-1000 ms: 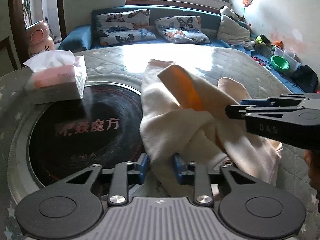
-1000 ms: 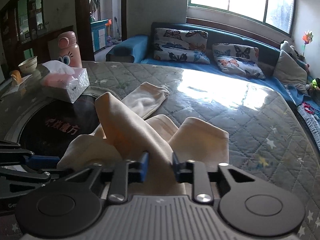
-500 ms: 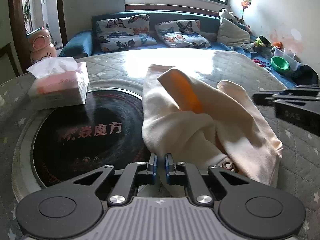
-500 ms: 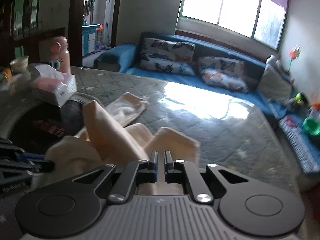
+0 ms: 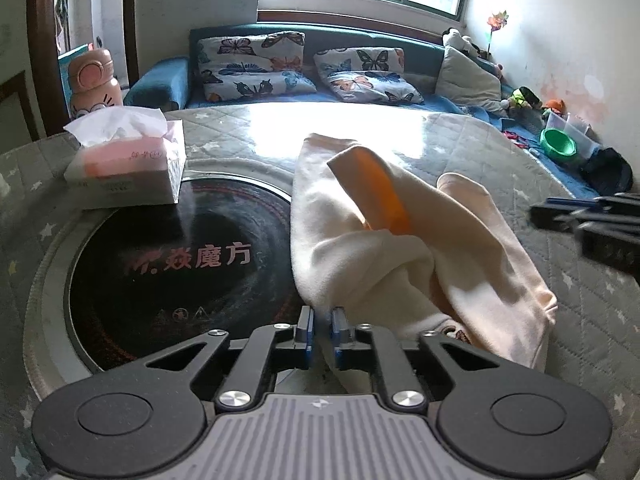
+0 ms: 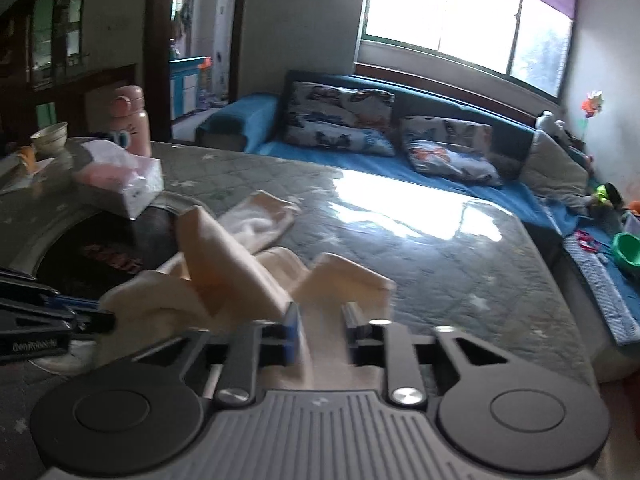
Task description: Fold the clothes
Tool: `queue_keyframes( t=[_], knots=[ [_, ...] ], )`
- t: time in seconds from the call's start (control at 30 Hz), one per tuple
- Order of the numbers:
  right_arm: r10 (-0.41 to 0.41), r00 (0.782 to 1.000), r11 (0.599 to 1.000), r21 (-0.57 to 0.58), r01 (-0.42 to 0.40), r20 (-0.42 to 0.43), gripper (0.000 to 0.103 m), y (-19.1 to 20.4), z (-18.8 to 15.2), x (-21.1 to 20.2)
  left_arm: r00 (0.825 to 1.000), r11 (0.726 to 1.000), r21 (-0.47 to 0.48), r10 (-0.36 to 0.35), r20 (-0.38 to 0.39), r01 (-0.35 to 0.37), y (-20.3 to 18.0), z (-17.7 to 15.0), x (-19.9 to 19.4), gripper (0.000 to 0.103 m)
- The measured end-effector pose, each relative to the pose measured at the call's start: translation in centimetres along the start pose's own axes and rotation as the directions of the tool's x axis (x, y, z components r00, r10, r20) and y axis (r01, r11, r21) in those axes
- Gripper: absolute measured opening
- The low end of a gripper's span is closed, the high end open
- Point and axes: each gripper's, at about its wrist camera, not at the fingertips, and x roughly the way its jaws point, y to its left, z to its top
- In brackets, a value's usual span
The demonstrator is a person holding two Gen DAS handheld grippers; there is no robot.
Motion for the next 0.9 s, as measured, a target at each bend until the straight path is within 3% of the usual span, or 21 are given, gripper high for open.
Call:
queue_keyframes(
  t=[0.03, 0.27, 0.3, 0.37, 0.4, 0.47, 0.5, 0.7, 0.9],
  knots=[
    [0.011, 1.0, 1.0, -0.004, -0.011, -0.007, 0.037, 0.4, 0.1, 0.5, 1.0, 1.0, -0.006, 0.006, 0.001, -0.006, 0.0, 0.1, -0.1, 0.046],
    [0.047, 0.998, 0.999, -0.02, -0.048, -0.051, 0.043, 2.1, 0.4, 4.2, 1.0, 1.0, 0.006, -0.016, 0.003, 0.016, 0.0, 0.6, 0.5, 0.053],
    [0.045, 0.997, 0.999, -0.016, -0.046, -0.059, 0.04, 2.1, 0.2, 4.8, 1.0, 1.0, 0.012, -0.025, 0.0, 0.025, -0.1, 0.6, 0.7, 0.05],
    [0.041, 0.997, 0.999, -0.021, -0.042, -0.068, 0.017, 2.1, 0.0, 5.1, 0.999, 0.999, 0.026, -0.044, -0.006, 0.044, -0.3, 0.5, 1.2, 0.04],
    [0.038, 0.997, 0.999, -0.023, -0.04, -0.073, 0.011, 2.1, 0.0, 5.2, 0.998, 0.998, 0.031, -0.055, -0.009, 0.055, -0.4, 0.4, 1.3, 0.024],
    [0.019, 0.998, 0.999, -0.034, -0.021, -0.063, 0.005, 2.0, -0.1, 4.7, 0.997, 0.997, 0.038, -0.07, -0.009, 0.071, -0.5, 0.3, 1.6, 0.014],
    [0.003, 0.999, 0.999, -0.043, -0.005, -0.049, 0.005, 1.9, -0.1, 4.1, 0.997, 0.997, 0.039, -0.073, -0.006, 0.073, -0.5, 0.3, 1.6, 0.01],
    [-0.089, 0.995, 0.992, -0.087, 0.092, 0.037, 0.004, 1.1, 0.0, 0.6, 0.998, 0.998, 0.018, -0.058, 0.021, 0.058, -0.1, 0.2, 0.8, 0.008],
    [-0.176, 0.979, 0.983, -0.035, 0.18, 0.104, 0.005, -2.1, -1.2, -4.4, 0.997, 0.999, 0.001, -0.045, 0.059, 0.045, 0.9, -0.2, -1.2, 0.008]
  ],
)
